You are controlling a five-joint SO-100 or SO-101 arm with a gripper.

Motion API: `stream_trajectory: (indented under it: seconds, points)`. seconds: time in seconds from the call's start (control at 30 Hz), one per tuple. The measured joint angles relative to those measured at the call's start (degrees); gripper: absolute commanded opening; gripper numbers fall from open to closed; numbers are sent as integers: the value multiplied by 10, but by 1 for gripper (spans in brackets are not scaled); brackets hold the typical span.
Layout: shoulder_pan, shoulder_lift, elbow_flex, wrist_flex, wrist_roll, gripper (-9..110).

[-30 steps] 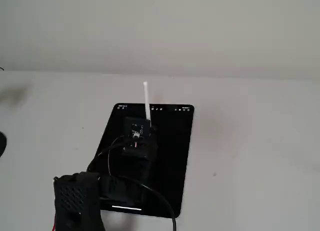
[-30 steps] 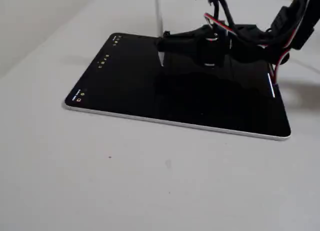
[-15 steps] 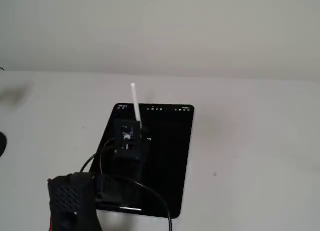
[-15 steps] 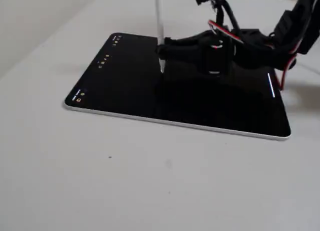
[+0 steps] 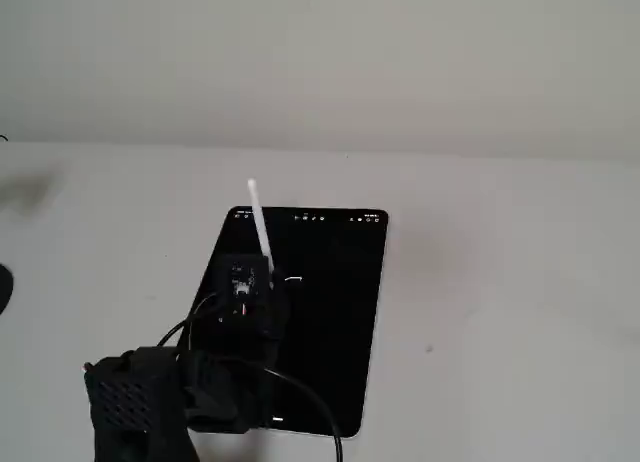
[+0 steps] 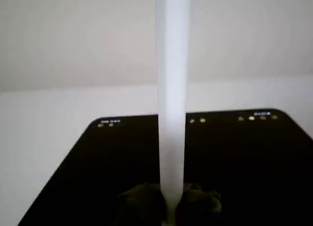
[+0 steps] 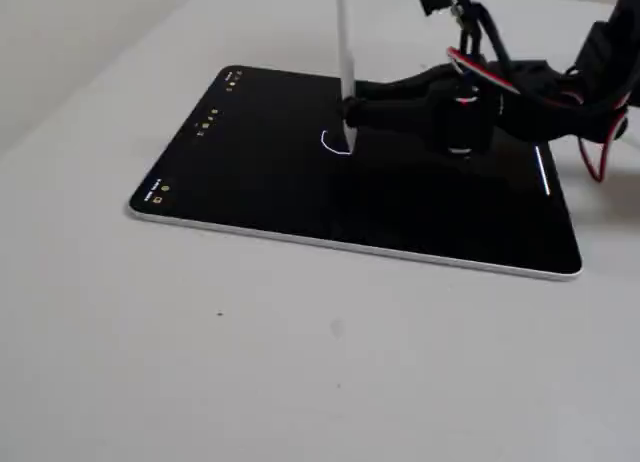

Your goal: Draw a circular shape on the ipad using the apple pencil

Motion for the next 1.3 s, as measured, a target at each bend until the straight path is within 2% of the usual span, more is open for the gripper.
stream_trajectory:
  seconds: [0.53, 1.3]
  points:
    - [51, -25, -38, 2, -34, 0]
    - [42, -73, -123, 4, -41, 0]
